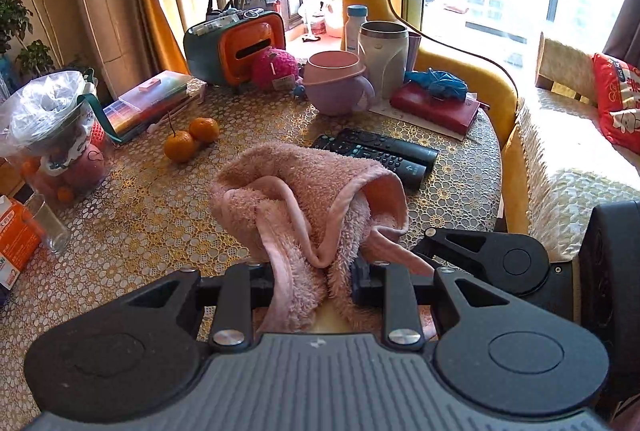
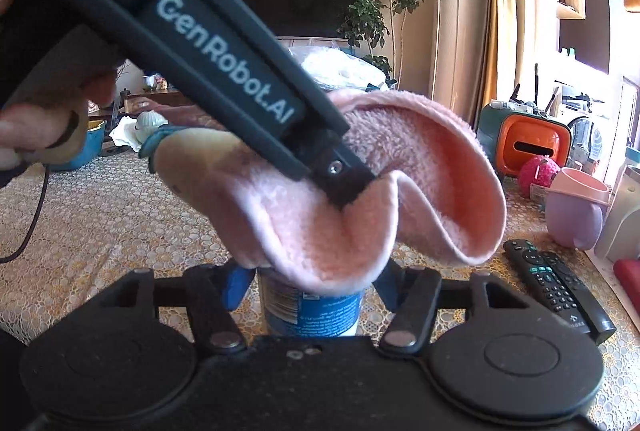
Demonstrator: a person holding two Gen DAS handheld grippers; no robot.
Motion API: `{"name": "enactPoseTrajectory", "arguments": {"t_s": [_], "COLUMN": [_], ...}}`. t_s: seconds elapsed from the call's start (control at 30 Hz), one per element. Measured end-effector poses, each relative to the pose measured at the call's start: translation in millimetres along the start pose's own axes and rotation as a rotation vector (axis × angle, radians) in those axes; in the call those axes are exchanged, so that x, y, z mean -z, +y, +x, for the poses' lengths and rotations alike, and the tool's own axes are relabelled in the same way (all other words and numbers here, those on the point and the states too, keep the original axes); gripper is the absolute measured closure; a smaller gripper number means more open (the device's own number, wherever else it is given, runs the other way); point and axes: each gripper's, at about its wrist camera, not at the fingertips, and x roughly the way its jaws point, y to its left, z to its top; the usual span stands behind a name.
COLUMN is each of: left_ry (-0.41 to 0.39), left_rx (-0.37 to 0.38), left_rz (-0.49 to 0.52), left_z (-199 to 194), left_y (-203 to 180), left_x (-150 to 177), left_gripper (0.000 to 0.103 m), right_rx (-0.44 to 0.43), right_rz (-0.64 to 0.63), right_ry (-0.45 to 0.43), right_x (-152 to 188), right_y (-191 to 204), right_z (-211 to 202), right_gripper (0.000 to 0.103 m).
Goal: Clean container
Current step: 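Rub the towel over the yellow cap with the left gripper while the right holds the jar, then wipe the towel across the jar cap again with the left gripper while the right holds the jar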
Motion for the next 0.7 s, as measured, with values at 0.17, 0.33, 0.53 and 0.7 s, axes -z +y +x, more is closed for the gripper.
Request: {"name": "enactPoseTrajectory", "arguments": {"t_s": [0.17, 0.33, 0.53, 0.7], "left_ry": [0.020, 0.051, 0.085, 0.082], "left_rx": [-0.043, -0.054, 0.001, 0.098], "left_rz": [-0.049, -0.147, -0.247, -0.347], "left_z": [11, 26, 43, 49], "left_y": [22, 47, 65, 76], "left_x": [0, 9, 31, 40], "left_gripper": [0.076, 0.076, 0.076, 0.076], "right_rx": [-0.035, -0.072, -0.122, -0.192], "right_rz": [0.005, -0.011, -0.040, -0.037], "right_ry": [-0.001, -0.002, -0.005, -0.007], "right_x": [2, 3, 4, 6], "right_y": [-8, -12, -19, -32], "right_z": [-4, -7, -11, -15], "right_gripper": [0.042, 0.042, 0.042, 0.042]}}
